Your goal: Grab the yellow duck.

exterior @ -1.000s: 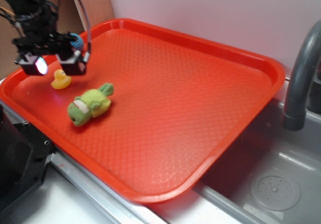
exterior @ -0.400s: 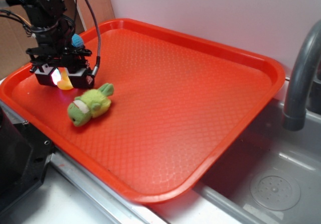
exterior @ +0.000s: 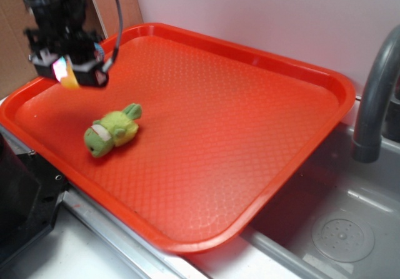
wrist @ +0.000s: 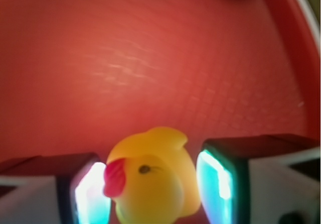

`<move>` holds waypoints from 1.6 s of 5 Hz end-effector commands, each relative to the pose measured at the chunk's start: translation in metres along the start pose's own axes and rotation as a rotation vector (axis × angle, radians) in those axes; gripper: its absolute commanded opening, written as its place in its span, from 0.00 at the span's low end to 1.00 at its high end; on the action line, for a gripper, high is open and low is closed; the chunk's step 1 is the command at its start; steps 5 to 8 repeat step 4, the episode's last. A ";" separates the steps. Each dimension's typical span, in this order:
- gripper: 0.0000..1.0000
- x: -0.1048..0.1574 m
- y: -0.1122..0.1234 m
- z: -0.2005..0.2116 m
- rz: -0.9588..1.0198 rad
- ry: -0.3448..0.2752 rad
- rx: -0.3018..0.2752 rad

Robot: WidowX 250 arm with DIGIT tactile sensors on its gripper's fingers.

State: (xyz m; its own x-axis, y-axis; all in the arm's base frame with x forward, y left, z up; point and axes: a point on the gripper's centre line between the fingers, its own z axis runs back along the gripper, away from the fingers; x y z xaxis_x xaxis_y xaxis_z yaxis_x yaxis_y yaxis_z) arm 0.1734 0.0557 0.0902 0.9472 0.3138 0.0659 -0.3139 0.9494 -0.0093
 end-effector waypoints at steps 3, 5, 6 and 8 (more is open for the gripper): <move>0.00 0.025 -0.055 0.095 -0.121 -0.053 0.005; 0.00 0.023 -0.049 0.090 -0.129 -0.050 0.013; 0.00 0.023 -0.049 0.090 -0.129 -0.050 0.013; 0.00 0.023 -0.049 0.090 -0.129 -0.050 0.013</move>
